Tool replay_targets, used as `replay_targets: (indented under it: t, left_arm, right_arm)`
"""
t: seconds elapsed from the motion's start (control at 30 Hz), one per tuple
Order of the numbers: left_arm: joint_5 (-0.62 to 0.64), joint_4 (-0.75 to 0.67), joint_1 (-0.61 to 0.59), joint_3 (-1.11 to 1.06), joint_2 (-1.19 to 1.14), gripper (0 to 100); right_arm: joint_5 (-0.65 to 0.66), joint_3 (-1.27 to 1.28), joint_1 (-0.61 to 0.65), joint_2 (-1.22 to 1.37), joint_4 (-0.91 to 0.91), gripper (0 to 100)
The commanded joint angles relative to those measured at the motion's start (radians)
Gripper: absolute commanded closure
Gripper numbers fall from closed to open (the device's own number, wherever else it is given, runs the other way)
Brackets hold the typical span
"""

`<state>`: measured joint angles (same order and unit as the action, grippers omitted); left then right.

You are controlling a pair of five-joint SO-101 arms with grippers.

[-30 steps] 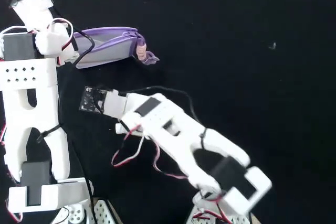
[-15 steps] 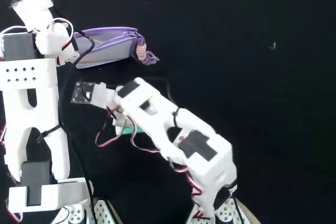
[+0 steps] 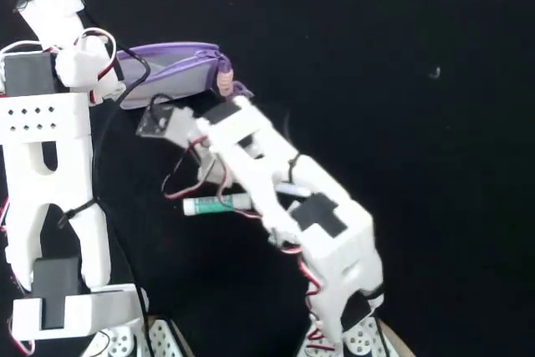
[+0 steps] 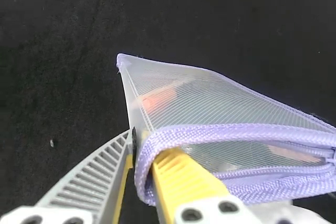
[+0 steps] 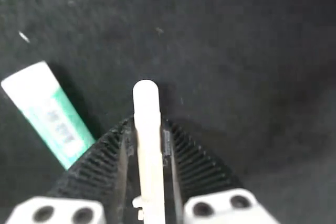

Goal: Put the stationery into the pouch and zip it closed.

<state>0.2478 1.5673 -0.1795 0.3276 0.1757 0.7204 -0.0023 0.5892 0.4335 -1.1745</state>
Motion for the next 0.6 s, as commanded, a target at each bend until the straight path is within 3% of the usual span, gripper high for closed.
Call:
replay_targets:
  t: [0.0, 0.57]
  left_arm:
    - [-0.008, -0.021, -0.012, 0.012, 0.037, 97]
    - [-0.008, -0.021, -0.012, 0.013, 0.037, 97]
  right_arm:
    - [0.009, -0.012, -0.058, -0.151, -0.04, 98.7]
    - [0.012, 0.236, -0.13, -0.697, -0.031, 98.7]
